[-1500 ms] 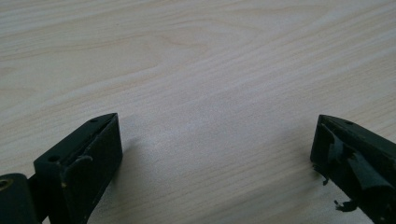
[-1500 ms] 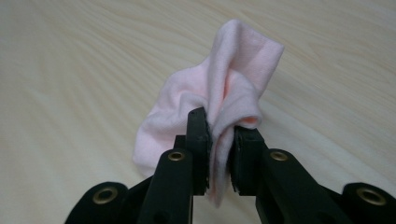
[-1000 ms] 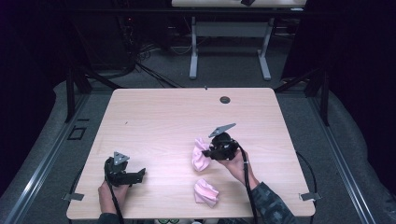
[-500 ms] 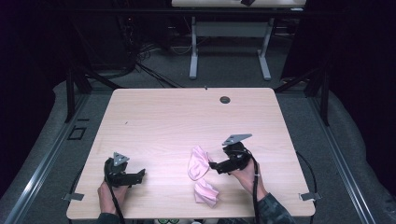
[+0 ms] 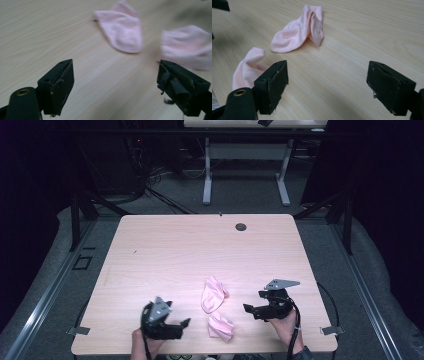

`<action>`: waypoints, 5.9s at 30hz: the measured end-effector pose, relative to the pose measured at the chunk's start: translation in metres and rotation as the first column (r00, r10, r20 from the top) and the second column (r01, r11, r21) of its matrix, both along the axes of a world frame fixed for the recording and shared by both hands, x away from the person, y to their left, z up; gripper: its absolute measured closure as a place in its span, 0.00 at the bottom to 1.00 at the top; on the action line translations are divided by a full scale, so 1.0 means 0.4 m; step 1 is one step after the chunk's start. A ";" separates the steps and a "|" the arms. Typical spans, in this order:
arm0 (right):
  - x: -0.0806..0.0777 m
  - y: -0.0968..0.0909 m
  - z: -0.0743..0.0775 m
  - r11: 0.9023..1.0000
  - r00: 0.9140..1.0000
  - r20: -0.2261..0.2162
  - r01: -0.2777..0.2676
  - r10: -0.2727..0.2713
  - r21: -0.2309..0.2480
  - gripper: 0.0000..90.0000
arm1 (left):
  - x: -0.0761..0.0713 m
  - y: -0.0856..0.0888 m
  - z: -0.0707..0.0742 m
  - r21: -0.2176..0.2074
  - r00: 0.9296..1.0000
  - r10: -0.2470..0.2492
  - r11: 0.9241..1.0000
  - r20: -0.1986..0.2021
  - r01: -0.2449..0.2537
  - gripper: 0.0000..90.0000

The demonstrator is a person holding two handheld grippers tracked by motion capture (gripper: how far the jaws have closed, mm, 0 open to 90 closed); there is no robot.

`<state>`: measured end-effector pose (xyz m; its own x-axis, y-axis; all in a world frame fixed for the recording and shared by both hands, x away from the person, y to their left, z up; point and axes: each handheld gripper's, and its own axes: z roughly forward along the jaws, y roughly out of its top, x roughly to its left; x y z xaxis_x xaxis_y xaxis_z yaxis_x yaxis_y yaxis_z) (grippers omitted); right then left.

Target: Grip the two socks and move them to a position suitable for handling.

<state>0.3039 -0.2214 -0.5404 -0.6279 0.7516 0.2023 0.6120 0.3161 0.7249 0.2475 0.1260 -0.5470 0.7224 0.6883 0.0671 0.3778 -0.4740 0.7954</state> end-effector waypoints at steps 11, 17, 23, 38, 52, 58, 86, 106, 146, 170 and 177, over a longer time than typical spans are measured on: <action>-0.010 -0.012 -0.025 1.000 0.999 -0.037 0.009 -0.009 0.003 0.24 | -0.036 -0.193 -0.001 0.122 0.955 -0.293 0.947 -0.048 0.297 0.51; -0.008 -0.020 -0.030 1.000 0.999 -0.047 0.011 -0.011 0.003 0.26 | -0.017 -0.228 -0.029 0.190 0.941 -0.325 0.922 -0.093 0.337 0.83; -0.009 -0.019 -0.035 0.999 0.999 -0.042 0.021 -0.020 0.029 0.26 | 0.004 -0.227 -0.038 0.116 0.936 -0.330 0.932 -0.126 0.344 0.96; -0.012 -0.014 -0.030 1.000 0.999 -0.048 0.021 -0.022 -0.023 0.28 | 0.069 -0.240 -0.017 -0.163 0.941 -0.219 0.970 -0.260 0.181 0.53; -0.054 0.100 -0.048 0.991 0.992 -0.069 -0.107 0.102 -0.081 0.57 | 0.137 -0.135 -0.006 -0.140 0.960 -0.091 0.989 -0.263 0.056 0.48; -0.043 0.118 -0.064 0.985 0.991 -0.064 -0.123 0.116 -0.122 0.78 | 0.145 -0.165 -0.032 -0.084 0.951 -0.102 0.993 -0.291 0.081 0.80; -0.050 0.125 -0.068 0.976 0.984 -0.050 -0.173 0.168 -0.132 0.77 | 0.097 -0.163 -0.036 -0.119 0.942 -0.075 0.992 -0.327 0.038 0.76; -0.063 0.076 -0.060 0.977 0.995 0.018 -0.093 0.098 -0.193 1.00 | 0.104 -0.160 -0.050 -0.116 0.940 -0.037 0.993 -0.338 -0.002 0.81; -0.081 0.097 0.049 0.973 0.972 0.020 -0.232 0.232 -0.007 0.97 | 0.037 -0.117 -0.012 -0.082 0.992 -0.101 0.992 -0.082 0.094 0.30; -0.077 0.067 0.030 0.979 0.967 0.157 -0.190 0.199 -0.069 0.60 | 0.153 -0.235 0.027 -0.191 0.964 -0.167 0.973 -0.205 0.128 0.98; -0.077 0.113 -0.023 0.979 0.959 0.208 -0.171 0.192 -0.115 0.68 | 0.164 -0.231 0.039 -0.206 0.961 -0.165 0.971 -0.221 0.120 0.98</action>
<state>0.2730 -0.1763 -0.5496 -0.7764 0.6299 -0.0207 0.3692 0.4812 0.7951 0.3132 0.0336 -0.5316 0.7934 0.5605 -0.2375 0.5042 -0.3864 0.7723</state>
